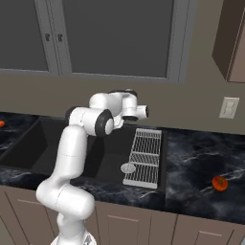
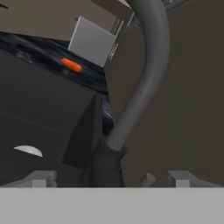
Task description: Turn on the sink faucet. Then move the tomato from the counter to the sink. Turn off the sink. Move the vegetable from the sink to the pot next to the stove. Finally move the pot to the front right burner.
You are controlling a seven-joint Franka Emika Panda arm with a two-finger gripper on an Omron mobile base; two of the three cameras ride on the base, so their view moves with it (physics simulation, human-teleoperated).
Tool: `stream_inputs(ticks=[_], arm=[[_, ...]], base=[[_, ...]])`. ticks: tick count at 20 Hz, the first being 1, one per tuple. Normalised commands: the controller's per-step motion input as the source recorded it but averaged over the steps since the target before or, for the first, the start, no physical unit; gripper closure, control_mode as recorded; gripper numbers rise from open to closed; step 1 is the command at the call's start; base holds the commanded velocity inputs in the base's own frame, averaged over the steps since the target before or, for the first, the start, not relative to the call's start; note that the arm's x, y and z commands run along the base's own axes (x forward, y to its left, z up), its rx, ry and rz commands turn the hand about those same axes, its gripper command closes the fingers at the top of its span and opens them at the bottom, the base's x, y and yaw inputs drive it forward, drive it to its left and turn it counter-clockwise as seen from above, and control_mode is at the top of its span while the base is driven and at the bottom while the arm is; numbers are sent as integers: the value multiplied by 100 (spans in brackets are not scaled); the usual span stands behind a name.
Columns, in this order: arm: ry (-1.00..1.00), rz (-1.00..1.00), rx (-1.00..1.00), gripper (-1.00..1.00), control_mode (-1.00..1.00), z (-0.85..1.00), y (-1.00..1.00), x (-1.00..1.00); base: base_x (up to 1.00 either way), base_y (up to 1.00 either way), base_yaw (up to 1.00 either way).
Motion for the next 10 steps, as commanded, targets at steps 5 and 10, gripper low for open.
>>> stream_inputs(ticks=[5, 10], arm=[[1, 5, 2, -100, -100, -18, 54, -6], [5, 4, 3, -100, -100, -10, 25, 0]], base=[[0, 0, 0], [0, 0, 0]])
